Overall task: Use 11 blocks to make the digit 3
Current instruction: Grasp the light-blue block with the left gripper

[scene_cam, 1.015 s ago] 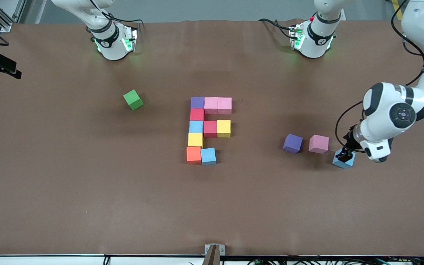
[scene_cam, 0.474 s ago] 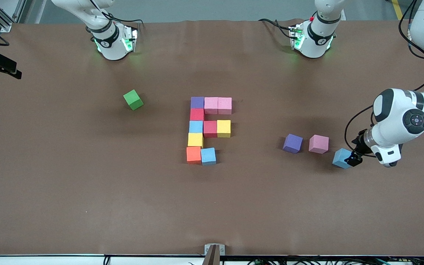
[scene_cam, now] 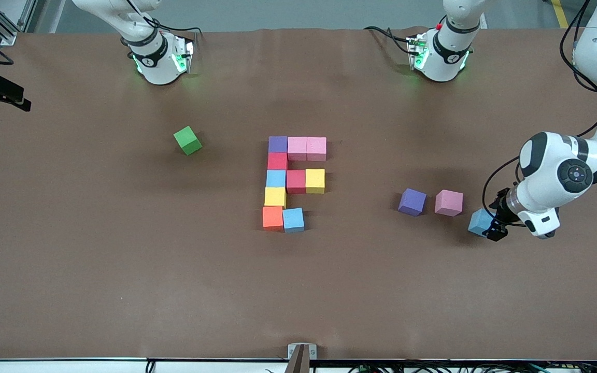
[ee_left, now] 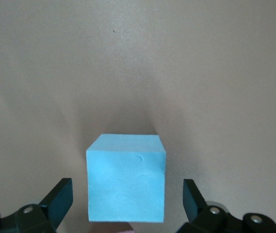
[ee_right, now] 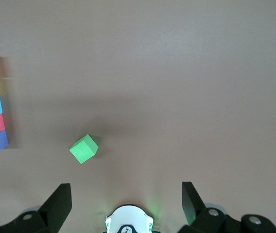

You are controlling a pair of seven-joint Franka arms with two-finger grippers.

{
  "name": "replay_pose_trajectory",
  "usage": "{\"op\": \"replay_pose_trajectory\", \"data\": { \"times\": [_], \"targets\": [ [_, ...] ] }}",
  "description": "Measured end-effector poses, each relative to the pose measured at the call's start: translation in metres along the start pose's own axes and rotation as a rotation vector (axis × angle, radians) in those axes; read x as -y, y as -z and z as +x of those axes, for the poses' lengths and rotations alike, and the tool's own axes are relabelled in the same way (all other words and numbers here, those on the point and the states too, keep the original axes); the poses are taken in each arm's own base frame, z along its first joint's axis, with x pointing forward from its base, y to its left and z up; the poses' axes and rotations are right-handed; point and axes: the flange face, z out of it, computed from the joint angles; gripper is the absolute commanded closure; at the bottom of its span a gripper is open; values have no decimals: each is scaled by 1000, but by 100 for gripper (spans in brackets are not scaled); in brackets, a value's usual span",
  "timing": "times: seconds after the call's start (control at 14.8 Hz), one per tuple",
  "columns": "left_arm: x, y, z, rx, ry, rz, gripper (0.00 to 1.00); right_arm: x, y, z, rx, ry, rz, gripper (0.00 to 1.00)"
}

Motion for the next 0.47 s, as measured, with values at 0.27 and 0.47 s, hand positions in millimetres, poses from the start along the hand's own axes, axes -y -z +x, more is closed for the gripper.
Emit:
{"op": "replay_pose_trajectory", "data": {
  "times": [0.27, 0.47],
  "targets": [
    [3, -16, -2, -16, -17, 21, 5, 0, 0, 0, 0, 1, 0, 0],
    [4, -25, -4, -21, -38, 31, 67, 0, 0, 0, 0, 1, 0, 0]
  ]
}}
